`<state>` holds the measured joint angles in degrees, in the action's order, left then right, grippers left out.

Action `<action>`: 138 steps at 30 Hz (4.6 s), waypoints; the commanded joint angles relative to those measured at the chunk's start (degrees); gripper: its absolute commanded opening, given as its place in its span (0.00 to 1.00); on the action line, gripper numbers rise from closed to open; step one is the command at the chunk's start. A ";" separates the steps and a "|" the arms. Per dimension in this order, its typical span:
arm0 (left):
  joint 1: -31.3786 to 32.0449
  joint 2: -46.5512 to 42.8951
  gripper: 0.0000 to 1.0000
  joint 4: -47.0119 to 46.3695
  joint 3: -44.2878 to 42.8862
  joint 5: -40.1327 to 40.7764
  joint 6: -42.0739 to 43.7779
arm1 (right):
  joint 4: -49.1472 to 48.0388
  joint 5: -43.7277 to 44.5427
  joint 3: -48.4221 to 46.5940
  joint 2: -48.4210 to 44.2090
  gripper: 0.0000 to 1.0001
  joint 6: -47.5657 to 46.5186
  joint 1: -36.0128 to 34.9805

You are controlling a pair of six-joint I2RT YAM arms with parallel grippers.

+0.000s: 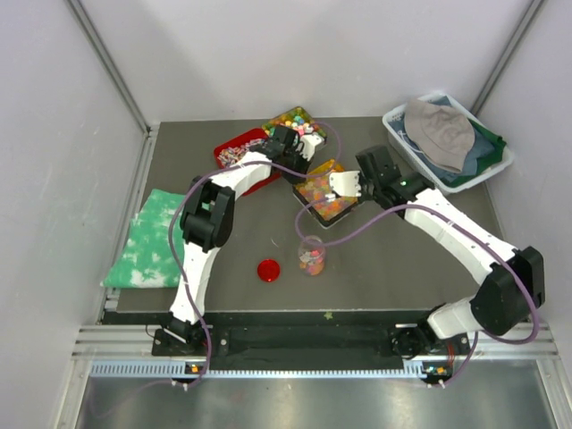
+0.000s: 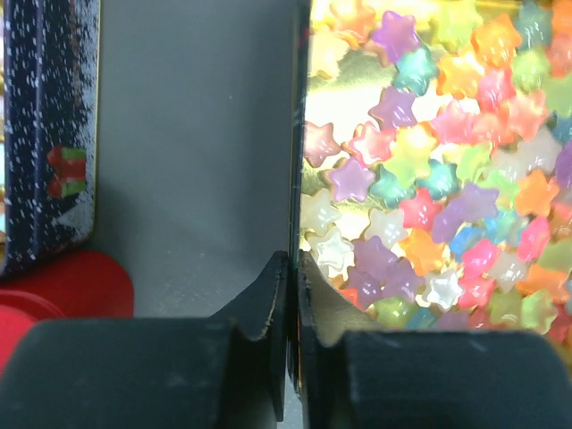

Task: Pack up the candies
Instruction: Scoop the fake candies from the storage box.

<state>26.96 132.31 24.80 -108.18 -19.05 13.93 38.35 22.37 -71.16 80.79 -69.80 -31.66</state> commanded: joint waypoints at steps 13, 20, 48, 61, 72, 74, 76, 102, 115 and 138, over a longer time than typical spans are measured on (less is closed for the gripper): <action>2.48 -1.18 0.00 1.40 -9.42 5.69 7.68 | -4.94 3.82 -3.81 9.55 0.00 -12.02 -0.77; 4.68 -3.55 0.00 -0.36 -9.07 9.72 14.18 | -5.21 6.28 -6.09 12.28 0.00 -15.97 -0.86; 7.05 -10.76 0.00 -2.56 -9.24 7.18 19.82 | -10.04 13.40 0.84 16.94 0.00 -21.43 -1.83; 7.58 -10.14 0.00 -2.12 -10.03 6.74 19.02 | -10.93 7.69 3.74 17.29 0.00 -17.39 -4.20; 7.58 -9.88 0.00 -1.86 -9.94 7.01 18.85 | -2.14 0.31 0.76 18.78 0.00 -8.52 -3.94; 7.58 -9.88 0.00 -1.95 -9.86 7.01 18.68 | -1.44 0.13 0.58 18.79 0.00 -8.77 -3.67; 7.67 -9.79 0.00 -2.03 -9.86 7.01 18.59 | -0.56 -0.31 0.14 18.61 0.00 -9.13 -3.50; 7.93 -8.47 0.00 -1.95 -10.30 7.36 17.88 | 1.20 -3.92 -4.96 24.14 0.00 -8.69 -0.15; 8.46 -7.77 0.00 -0.72 -11.26 9.64 17.00 | -0.20 -6.81 -5.49 26.17 0.00 0.45 -2.53; 8.28 -6.72 0.04 -2.21 -9.94 9.73 13.67 | -6.96 -18.06 0.93 17.73 0.00 17.15 2.74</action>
<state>34.98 128.11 28.38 -115.09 -6.79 31.81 33.06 8.56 -71.81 101.89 -56.36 -30.57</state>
